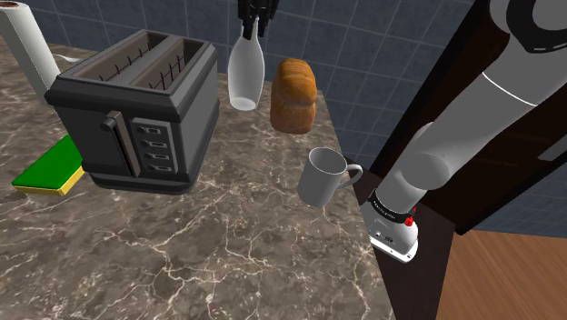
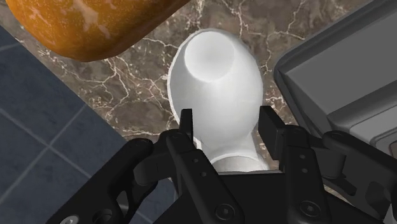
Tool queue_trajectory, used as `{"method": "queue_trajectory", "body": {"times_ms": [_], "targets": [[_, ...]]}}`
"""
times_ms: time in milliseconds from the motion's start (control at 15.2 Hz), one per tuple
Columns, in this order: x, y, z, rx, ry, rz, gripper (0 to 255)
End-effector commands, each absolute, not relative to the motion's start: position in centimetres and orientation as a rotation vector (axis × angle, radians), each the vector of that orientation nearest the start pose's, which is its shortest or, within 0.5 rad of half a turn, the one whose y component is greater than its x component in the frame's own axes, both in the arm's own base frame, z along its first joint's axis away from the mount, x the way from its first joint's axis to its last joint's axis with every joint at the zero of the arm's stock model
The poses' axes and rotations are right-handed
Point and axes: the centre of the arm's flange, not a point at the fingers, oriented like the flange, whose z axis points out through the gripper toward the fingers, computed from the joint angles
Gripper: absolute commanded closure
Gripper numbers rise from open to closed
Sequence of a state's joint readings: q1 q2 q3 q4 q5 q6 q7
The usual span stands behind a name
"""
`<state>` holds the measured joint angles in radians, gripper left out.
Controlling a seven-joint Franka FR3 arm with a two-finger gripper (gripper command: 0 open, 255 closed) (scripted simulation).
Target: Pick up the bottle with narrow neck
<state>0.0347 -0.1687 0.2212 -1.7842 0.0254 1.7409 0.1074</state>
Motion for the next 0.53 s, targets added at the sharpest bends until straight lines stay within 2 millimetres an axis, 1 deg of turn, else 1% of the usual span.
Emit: {"method": "queue_trajectory", "body": {"times_ms": [0, 198, 462], "targets": [[49.8, 14.2, 62.5, -3.118, -0.226, -0.186, 255], [49.9, 14.2, 62.6, -3.118, -0.227, -0.186, 255], [49.9, 14.2, 64.7, -3.118, -0.227, -0.186, 255]]}}
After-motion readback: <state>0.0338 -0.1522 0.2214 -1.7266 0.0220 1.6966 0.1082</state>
